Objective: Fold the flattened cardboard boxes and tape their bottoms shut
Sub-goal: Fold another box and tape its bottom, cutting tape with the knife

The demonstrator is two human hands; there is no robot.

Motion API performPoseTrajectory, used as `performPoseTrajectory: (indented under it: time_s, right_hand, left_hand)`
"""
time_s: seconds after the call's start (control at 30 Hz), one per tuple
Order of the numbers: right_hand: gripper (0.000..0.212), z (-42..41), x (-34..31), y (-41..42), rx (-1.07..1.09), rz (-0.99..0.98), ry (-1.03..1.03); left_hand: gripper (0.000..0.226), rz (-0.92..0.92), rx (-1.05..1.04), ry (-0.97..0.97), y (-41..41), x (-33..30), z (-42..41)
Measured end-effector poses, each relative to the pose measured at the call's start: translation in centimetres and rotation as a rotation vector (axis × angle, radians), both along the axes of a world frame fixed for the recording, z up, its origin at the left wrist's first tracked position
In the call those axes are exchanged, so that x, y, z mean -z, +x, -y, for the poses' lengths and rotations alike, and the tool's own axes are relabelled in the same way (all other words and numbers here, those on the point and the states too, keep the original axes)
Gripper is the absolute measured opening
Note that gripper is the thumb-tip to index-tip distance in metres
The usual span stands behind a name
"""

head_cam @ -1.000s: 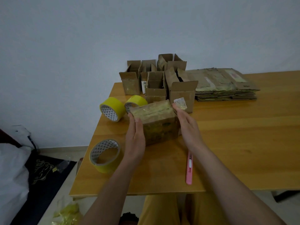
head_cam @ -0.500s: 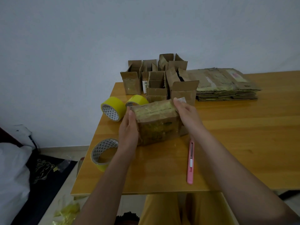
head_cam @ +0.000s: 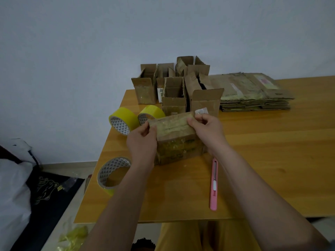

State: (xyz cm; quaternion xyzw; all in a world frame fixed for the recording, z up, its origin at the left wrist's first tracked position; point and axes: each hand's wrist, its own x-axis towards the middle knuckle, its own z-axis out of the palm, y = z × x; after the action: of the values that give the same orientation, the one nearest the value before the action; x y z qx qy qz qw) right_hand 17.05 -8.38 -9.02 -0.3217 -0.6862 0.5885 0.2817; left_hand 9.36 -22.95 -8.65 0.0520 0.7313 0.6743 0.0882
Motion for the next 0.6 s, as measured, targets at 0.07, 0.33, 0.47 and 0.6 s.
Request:
performPoseTrajectory:
  time_s: [0.07,0.33,0.47,0.6]
  right_hand:
    - [0.019,0.0,0.1,0.2,-0.016,-0.004,0.014]
    - [0.016,0.4,-1.0,1.6,-0.054,-0.06,-0.172]
    - [0.033,0.9,-1.1,2.9,-0.091,-0.249,-0.26]
    - [0.03,1.5,-0.5,3.8,-0.139,-0.369,-0.337]
  left_hand:
    - [0.041,-0.009,0.035,-0.003,0.5,0.1,-0.1]
    - [0.039,0.181,0.074,0.239,0.9,-2.3,1.2]
    - [0.056,0.003,0.022,0.273,2.5,-3.5,1.9]
    - [0.05,-0.031,0.017,0.311,3.1,-3.2,2.6]
